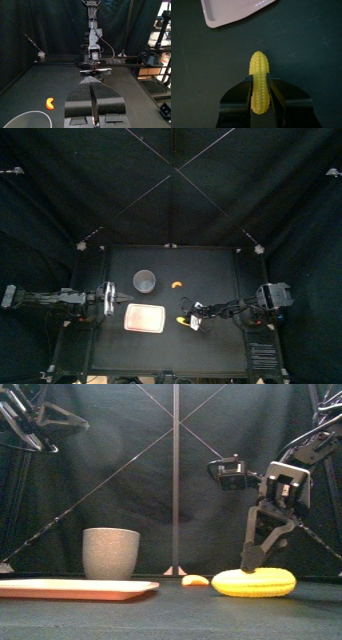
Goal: Pick the corn then place it in the grey bowl
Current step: Place corn in the grey bowl
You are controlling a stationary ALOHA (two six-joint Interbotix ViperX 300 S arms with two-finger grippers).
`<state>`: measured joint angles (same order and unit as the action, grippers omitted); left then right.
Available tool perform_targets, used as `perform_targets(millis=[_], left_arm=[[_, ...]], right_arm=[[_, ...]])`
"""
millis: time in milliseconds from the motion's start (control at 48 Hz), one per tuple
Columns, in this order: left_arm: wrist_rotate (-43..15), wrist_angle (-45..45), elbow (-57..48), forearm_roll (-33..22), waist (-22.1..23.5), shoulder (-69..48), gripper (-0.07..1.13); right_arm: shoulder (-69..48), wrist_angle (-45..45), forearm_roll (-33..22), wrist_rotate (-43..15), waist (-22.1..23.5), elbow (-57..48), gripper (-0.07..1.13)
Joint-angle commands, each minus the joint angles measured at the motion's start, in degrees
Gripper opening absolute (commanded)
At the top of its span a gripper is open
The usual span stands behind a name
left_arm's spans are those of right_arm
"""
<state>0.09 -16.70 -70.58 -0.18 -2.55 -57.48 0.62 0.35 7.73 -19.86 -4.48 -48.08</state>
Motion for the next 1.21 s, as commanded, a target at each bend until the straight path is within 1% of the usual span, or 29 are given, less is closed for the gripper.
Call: perform_targets(millis=[21,229,354,500,625,750,875,1083,1208], left_arm=[[-0.1,-0.3,0.9,0.1,-0.1,0.1,-0.04],[-0.1,-0.4,0.9,0.1,-0.1,0.1,-0.04],[-0.1,-0.3,0.9,0.1,-0.1,0.1,-0.04],[-0.1,-0.3,0.9,0.1,-0.1,0.1,-0.04],[-0.1,-0.3,0.9,0.1,-0.1,0.1,-0.04],[-0.1,-0.3,0.9,0.1,-0.1,0.1,-0.04],[-0.1,-0.3,0.9,0.0,-0.1,0.0,-0.04],[-0.1,-0.3,0.9,0.0,-0.1,0.0,-0.04],[-0.1,0.0,0.9,0.0,-0.1,0.1,-0.04]], right_arm=[[-1.1,0.0,-0.4,0.2,0.4,1.6,0.51],[-2.8,2.5,-4.0,0.1,3.0,4.6,0.51],[-4.4,5.3,-7.5,0.3,5.2,7.9,0.51],[-5.4,6.2,-13.6,0.0,10.2,14.2,0.51],[-3.7,6.0,-16.8,0.3,13.8,21.4,0.51],[-0.4,5.4,-19.8,0.4,16.4,29.3,0.51],[4.2,4.2,-21.3,0.4,17.3,36.0,0.51],[14.0,4.2,-23.7,0.4,17.5,48.0,0.51],[17.6,6.6,-23.6,0.3,17.9,51.3,0.52]])
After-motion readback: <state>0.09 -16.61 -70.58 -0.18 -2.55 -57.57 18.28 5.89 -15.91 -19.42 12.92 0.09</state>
